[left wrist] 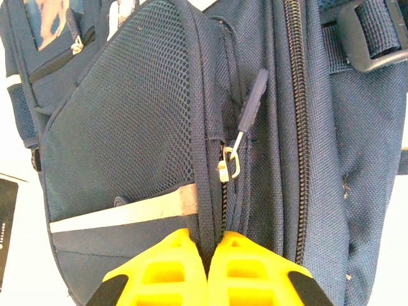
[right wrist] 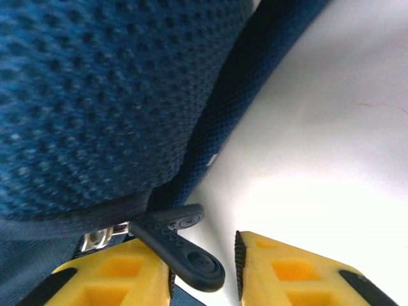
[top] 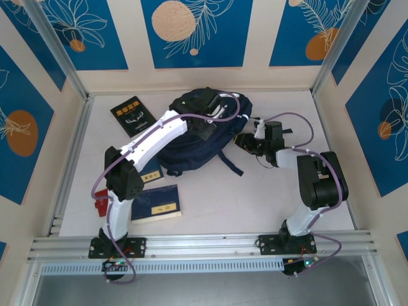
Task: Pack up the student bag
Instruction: Unzip the student bag at the center of the table.
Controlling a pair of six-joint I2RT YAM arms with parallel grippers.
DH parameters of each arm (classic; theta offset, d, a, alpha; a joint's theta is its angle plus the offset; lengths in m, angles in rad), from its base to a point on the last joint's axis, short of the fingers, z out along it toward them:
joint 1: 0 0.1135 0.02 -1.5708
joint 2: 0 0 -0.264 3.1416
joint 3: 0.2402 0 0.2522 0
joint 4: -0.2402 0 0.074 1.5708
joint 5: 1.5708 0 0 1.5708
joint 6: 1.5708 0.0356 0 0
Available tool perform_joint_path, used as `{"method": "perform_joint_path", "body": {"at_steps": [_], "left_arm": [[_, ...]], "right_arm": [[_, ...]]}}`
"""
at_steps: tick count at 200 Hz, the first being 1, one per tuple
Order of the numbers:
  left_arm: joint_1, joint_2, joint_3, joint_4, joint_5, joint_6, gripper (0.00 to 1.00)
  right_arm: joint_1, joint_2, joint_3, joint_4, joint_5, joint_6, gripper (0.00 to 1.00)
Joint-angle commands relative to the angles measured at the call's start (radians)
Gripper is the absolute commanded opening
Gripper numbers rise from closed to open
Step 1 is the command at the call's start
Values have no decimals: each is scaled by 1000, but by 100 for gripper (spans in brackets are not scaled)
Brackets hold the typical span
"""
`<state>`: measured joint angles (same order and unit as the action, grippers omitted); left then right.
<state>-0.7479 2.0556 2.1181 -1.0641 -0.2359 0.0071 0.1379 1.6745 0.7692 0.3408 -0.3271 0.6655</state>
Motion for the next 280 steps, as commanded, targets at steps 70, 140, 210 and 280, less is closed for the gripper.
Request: {"method": "perform_joint_path", "body": {"at_steps": [70,140,210,280], "left_arm": [[31,-92,75,63,-17,-13,0],[37,-115,79,64,-22,-30,0],[52,-120,80,62,-3,-49,0],[68,-114,83,67,13,-67,0]], "right_arm": [[-14,-74,-132,238,-246,2,46],[-9,116,-76,562,-286,197,46],[-16,178,-40,691,-282,274,51],[5,217,14,769,-315,320,49]]}}
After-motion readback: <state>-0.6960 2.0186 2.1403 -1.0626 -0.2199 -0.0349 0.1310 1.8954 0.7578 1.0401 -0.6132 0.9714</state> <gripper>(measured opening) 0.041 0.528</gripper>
